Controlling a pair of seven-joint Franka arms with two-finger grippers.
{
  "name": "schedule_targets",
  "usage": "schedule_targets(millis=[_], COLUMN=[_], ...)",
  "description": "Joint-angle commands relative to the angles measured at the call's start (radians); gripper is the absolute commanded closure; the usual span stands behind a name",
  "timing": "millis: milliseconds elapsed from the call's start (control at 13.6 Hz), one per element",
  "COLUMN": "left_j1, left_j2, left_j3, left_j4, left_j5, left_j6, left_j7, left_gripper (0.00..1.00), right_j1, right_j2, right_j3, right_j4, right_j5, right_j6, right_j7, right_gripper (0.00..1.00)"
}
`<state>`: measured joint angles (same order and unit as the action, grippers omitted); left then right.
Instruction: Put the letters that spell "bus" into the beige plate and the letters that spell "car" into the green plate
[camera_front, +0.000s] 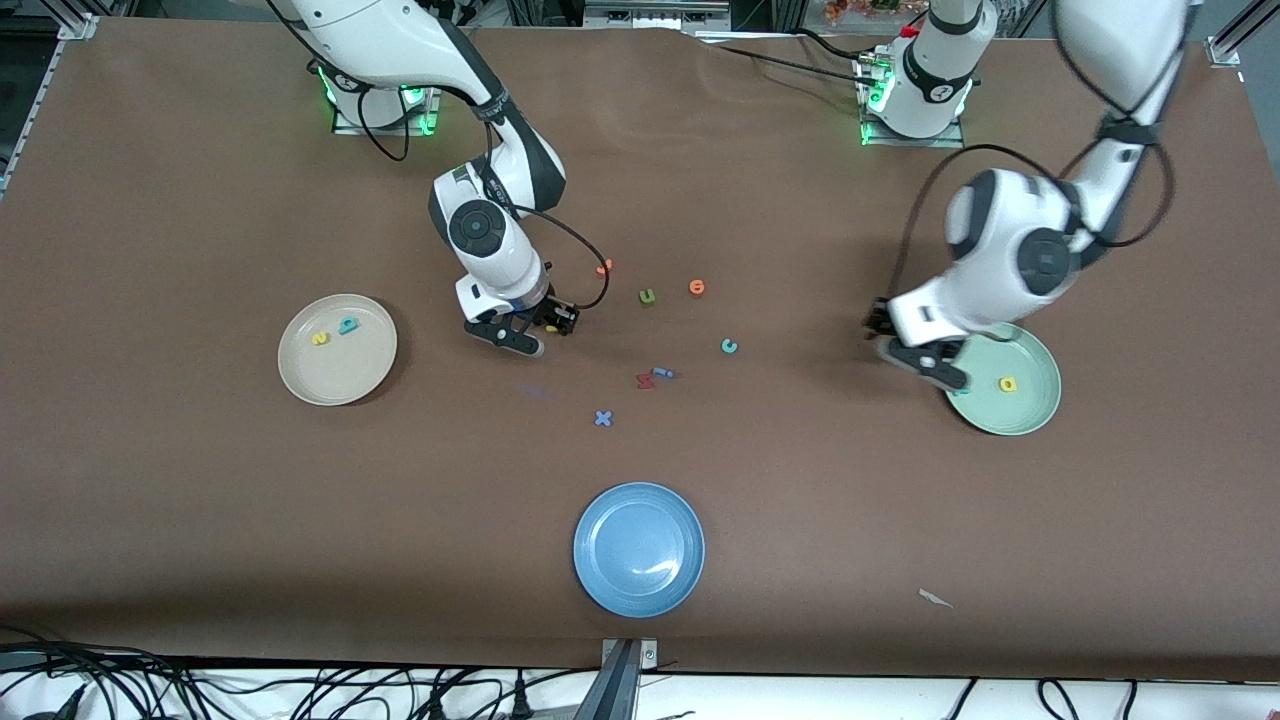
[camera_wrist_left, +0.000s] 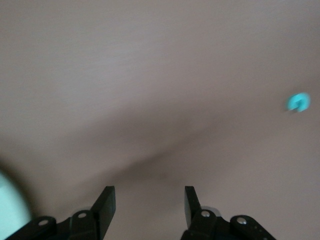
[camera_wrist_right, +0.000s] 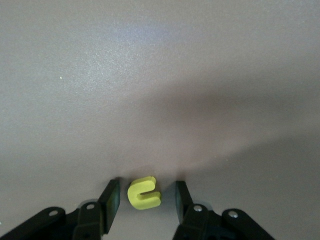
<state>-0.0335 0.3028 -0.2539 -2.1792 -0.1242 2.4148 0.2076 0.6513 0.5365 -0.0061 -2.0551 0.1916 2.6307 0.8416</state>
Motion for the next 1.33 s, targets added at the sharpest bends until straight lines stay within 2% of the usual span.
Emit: schedule_targets(millis=[0, 74, 147, 295, 516, 663, 884, 1032, 1105, 1253], left_j1=[-0.116, -0.156, -0.196, -0.265, -0.316, -0.357, -0.39, -0.393, -0.393, -0.393], left_j2=[0.09, 0.12, 0.152, 0.209, 0.252, 0.288, 0.309, 0.309, 0.309, 0.309], left_j3=[0.008, 0.008, 0.01, 0.021, 0.048, 0.064, 0.084, 0.085, 0.085, 0.085], left_j4=[0.045, 0.074, 0.116, 0.198, 0.239, 0.239, 0.239, 0.239, 0.239, 0.237], left_j5=[-0.029, -0.029, -0.028, -0.026, -0.023, -0.017, -0.018, -0.017, -0.017, -0.017], left_j6=[0.075, 0.079, 0.079, 0.079, 0.098, 0.162, 0.175, 0.175, 0.175, 0.173], left_j7=[-0.17, -0.228, -0.281, -0.332, -0.332, -0.33, -0.332, -0.332, -0.332, -0.332], left_gripper=[0.33, 0.32, 0.31, 0.31, 0.31, 0.31, 0.31, 0.32, 0.34, 0.49], right_j1=[0.024, 0.025, 0.027, 0.027, 0.025, 0.024, 0.022, 0.022, 0.022, 0.021], right_j2=[0.013, 0.013, 0.013, 0.013, 0.013, -0.012, -0.133, -0.203, -0.225, -0.243], right_j3=[-0.005, -0.003, -0.003, -0.005, -0.006, -0.023, -0.109, -0.197, -0.248, -0.368], right_j4=[0.007, 0.007, 0.007, 0.007, 0.007, 0.009, 0.042, 0.1, 0.121, 0.124], right_j5=[-0.004, -0.004, -0.004, -0.004, -0.004, -0.001, -0.006, -0.003, 0.0, 0.008], right_j6=[0.015, 0.015, 0.017, 0.017, 0.014, -0.004, -0.263, -0.516, -0.611, -0.694], right_j7=[0.028, 0.037, 0.039, 0.039, 0.039, 0.039, -0.001, -0.125, -0.204, -0.406], right_gripper=[0.47, 0.47, 0.52, 0.66, 0.86, 0.88, 0.88, 0.9, 0.9, 0.9])
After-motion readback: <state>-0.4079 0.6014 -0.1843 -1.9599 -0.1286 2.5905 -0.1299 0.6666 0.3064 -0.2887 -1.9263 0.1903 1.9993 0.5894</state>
